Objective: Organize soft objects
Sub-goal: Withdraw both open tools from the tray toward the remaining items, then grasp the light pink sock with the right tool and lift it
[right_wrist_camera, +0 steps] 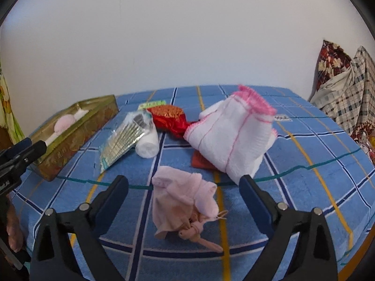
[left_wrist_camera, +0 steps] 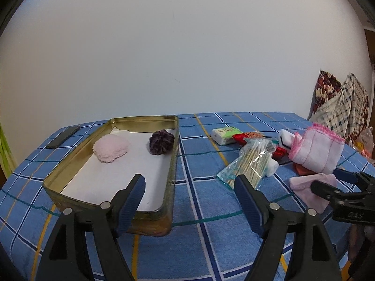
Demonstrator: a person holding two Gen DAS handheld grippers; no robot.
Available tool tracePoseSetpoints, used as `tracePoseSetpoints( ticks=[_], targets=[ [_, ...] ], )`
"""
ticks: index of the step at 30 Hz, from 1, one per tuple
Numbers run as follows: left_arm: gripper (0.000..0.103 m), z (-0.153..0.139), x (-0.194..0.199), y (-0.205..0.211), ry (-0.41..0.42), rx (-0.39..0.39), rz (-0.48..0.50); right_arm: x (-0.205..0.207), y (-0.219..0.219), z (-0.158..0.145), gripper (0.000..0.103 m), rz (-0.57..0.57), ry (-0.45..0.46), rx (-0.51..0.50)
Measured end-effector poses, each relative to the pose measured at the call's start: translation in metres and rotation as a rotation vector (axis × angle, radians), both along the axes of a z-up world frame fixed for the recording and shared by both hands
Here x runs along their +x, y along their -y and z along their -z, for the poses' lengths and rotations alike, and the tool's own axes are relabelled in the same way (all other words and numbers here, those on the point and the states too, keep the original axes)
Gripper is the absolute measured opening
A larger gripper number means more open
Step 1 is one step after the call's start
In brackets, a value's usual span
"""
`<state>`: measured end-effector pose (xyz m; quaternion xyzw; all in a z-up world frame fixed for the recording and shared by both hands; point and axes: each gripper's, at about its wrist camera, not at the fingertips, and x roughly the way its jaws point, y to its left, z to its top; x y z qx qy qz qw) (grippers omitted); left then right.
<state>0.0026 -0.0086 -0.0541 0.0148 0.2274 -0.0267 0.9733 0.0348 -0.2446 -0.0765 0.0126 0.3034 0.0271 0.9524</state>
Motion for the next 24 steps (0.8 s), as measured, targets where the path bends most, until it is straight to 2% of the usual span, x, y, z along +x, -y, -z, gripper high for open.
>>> tracePoseSetpoints(
  ticks=[2, 5, 7, 10, 11, 12, 19, 24],
  targets=[
    [0.080, 0.000, 0.001, 0.003, -0.007, -0.001, 0.014, 0.007, -0.002, 0.003, 0.092, -0.010, -0.036, -0.014],
    [0.080, -0.001, 0.002, 0.008, -0.016, 0.000, 0.033, 0.015, -0.003, 0.009, 0.071, -0.014, -0.091, -0.020],
    [0.080, -0.001, 0.005, 0.011, -0.028, -0.001, 0.049, 0.020, -0.002, 0.015, 0.061, -0.024, -0.145, -0.006],
    [0.080, 0.000, 0.009, 0.015, -0.042, -0.001, 0.065, 0.019, -0.002, 0.017, 0.038, -0.038, -0.150, -0.006],
    [0.080, 0.000, 0.010, 0.017, -0.047, -0.001, 0.069, 0.018, -0.002, 0.018, 0.025, -0.048, -0.144, -0.006],
    [0.080, 0.001, 0.011, 0.018, -0.053, -0.002, 0.073, 0.016, -0.003, 0.018, 0.018, -0.059, -0.132, -0.005],
    [0.080, 0.001, 0.022, 0.031, -0.096, -0.008, 0.129, 0.000, -0.008, -0.004, 0.015, -0.087, -0.005, 0.024],
    [0.080, 0.003, 0.036, 0.048, -0.134, 0.015, 0.167, 0.012, -0.006, -0.014, 0.015, -0.053, 0.019, 0.046]
  ],
)
